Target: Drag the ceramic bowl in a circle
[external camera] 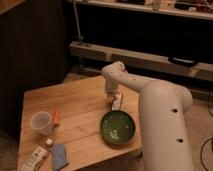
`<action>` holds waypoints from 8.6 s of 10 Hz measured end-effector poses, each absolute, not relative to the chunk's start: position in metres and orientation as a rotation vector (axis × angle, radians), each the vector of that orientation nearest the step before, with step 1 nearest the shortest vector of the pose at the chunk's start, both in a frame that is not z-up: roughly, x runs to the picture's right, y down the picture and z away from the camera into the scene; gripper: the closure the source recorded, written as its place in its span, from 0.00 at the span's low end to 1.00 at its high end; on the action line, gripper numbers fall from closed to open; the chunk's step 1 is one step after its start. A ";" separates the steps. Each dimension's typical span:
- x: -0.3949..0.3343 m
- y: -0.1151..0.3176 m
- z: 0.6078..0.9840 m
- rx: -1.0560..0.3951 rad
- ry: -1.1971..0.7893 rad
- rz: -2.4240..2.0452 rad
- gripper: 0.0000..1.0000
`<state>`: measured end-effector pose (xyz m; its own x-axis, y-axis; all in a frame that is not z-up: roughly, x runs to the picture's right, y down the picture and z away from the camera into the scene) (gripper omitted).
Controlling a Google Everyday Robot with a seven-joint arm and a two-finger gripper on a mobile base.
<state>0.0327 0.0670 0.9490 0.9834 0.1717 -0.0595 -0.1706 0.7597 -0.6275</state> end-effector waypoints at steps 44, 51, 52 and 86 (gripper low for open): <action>0.136 0.067 0.750 -0.792 -0.307 0.893 0.89; 0.190 0.105 0.794 -0.842 -0.172 1.081 0.59; 0.194 0.109 0.803 -0.855 -0.167 1.089 0.51; 0.017 0.165 0.870 -1.154 -0.112 0.570 1.00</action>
<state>0.0166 0.1648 0.8699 0.8536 0.4802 -0.2020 -0.3679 0.2810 -0.8864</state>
